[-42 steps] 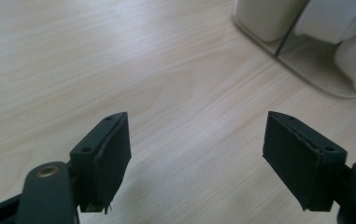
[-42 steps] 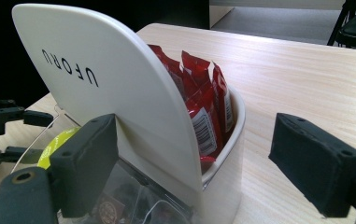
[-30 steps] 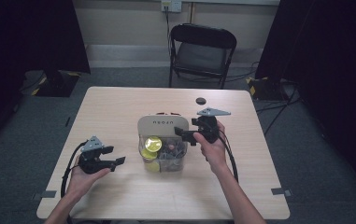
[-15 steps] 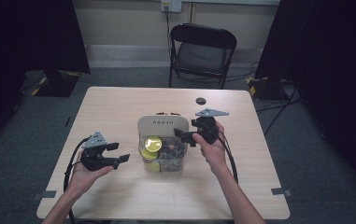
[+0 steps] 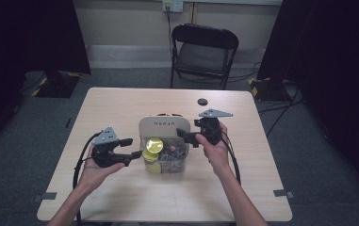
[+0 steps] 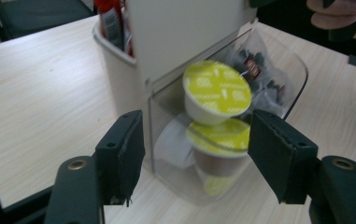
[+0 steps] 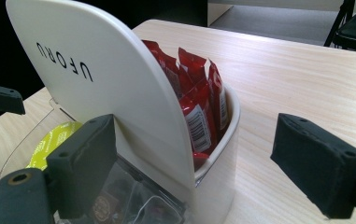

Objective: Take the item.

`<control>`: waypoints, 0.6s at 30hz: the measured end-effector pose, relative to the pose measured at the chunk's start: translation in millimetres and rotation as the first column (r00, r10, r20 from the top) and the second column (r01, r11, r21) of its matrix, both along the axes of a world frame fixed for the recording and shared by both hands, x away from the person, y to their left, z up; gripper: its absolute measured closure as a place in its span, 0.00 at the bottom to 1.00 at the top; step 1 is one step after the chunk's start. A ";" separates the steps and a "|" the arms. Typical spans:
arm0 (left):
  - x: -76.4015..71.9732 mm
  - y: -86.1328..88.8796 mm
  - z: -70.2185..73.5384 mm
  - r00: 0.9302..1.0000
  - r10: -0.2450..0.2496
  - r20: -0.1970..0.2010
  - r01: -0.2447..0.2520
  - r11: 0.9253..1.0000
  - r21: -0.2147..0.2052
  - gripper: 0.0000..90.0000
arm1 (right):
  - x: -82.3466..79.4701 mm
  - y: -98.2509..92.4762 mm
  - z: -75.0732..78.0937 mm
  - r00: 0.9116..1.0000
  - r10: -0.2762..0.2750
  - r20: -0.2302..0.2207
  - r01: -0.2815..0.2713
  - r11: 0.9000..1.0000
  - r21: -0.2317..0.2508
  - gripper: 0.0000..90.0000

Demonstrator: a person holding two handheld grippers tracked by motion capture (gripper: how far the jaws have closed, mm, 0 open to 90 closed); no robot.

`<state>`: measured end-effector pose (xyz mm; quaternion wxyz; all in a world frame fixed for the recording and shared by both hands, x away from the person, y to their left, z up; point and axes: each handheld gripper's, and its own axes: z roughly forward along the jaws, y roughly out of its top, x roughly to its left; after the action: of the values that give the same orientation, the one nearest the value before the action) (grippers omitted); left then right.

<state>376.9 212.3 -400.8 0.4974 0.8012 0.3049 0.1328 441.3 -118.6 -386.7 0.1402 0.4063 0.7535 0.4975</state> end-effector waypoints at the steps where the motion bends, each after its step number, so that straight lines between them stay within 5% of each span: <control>1: 0.7 -2.7 1.9 1.000 -0.006 0.011 0.006 1.000 -0.001 0.40 | -0.1 -0.1 0.1 1.000 -0.001 0.001 0.001 1.000 0.000 0.15; 7: 5.3 -21.7 8.9 0.998 -0.059 0.027 0.059 0.998 0.003 0.47 | 0.6 -0.9 -0.1 1.000 0.002 0.001 -0.002 1.000 0.006 0.15; 12: 14.0 -33.2 4.0 0.998 -0.060 0.004 0.060 0.998 -0.022 0.45 | 1.1 -1.8 0.4 1.000 0.006 0.005 -0.006 1.000 0.007 0.15; 16: 19.8 -39.3 0.8 0.999 -0.045 0.023 0.045 0.999 0.013 0.44 | 2.1 -3.7 -0.4 1.000 0.010 0.000 -0.010 1.000 0.013 0.15; 18: 22.5 -40.3 -1.4 0.999 -0.052 -0.004 0.052 0.999 -0.016 0.44 | 2.2 -4.0 -0.8 1.000 0.011 -0.004 -0.011 1.000 0.021 0.15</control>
<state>399.4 172.0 -402.2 0.5066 0.8051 0.2861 0.1156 443.5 -122.7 -387.5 0.1319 0.4046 0.7508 0.5052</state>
